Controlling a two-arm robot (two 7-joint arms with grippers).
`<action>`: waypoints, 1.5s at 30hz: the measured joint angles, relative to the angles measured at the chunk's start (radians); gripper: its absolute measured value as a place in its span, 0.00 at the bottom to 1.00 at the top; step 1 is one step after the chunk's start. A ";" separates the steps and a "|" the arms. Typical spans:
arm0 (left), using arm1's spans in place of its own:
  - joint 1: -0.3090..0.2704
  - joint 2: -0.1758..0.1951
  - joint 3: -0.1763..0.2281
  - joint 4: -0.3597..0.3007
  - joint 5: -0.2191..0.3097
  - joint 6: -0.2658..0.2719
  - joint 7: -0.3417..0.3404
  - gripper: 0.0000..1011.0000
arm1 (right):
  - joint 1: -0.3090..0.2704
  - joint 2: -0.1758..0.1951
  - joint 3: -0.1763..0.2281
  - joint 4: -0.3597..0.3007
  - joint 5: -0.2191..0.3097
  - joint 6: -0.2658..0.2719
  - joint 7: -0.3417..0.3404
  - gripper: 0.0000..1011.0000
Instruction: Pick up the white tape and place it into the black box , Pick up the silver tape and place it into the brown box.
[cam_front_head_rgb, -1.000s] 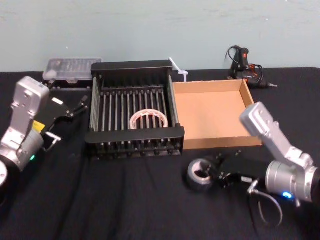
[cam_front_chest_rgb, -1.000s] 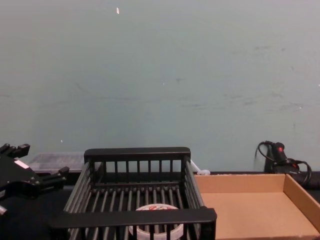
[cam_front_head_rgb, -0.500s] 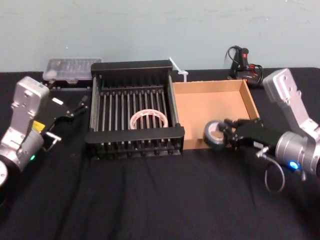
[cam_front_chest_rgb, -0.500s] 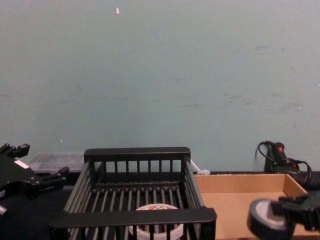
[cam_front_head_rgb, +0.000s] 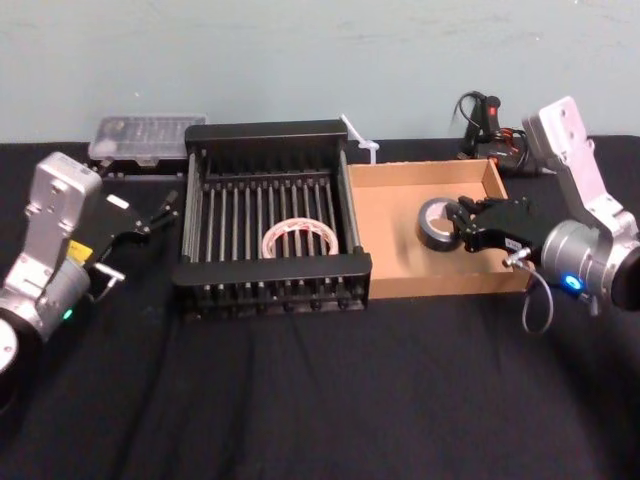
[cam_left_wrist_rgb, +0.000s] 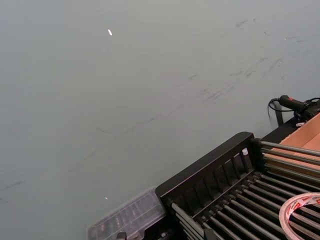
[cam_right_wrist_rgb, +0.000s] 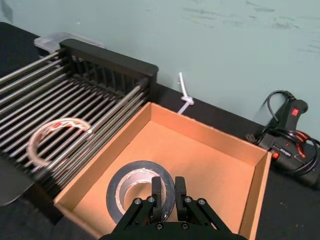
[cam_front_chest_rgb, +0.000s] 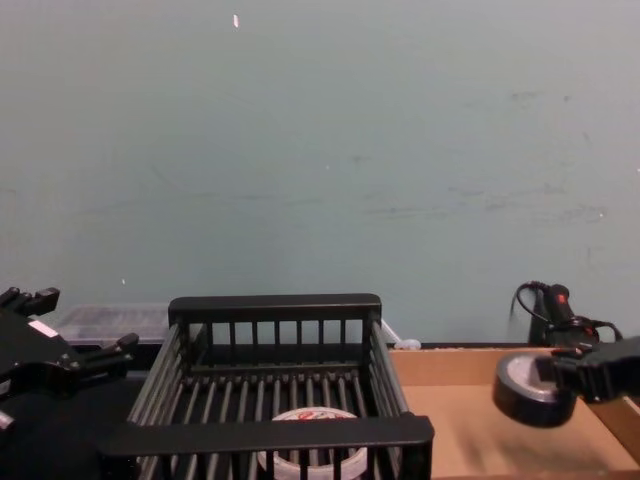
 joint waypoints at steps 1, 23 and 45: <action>0.000 0.000 0.000 0.000 0.000 0.000 0.000 0.99 | 0.008 -0.005 0.000 0.010 -0.004 0.001 0.000 0.16; 0.000 0.000 0.000 0.000 0.000 0.000 0.000 0.99 | 0.065 -0.053 0.002 0.098 -0.046 0.002 -0.006 0.16; 0.000 0.000 0.000 0.000 0.000 0.000 0.000 0.99 | 0.064 -0.051 0.000 0.095 -0.043 0.002 -0.005 0.58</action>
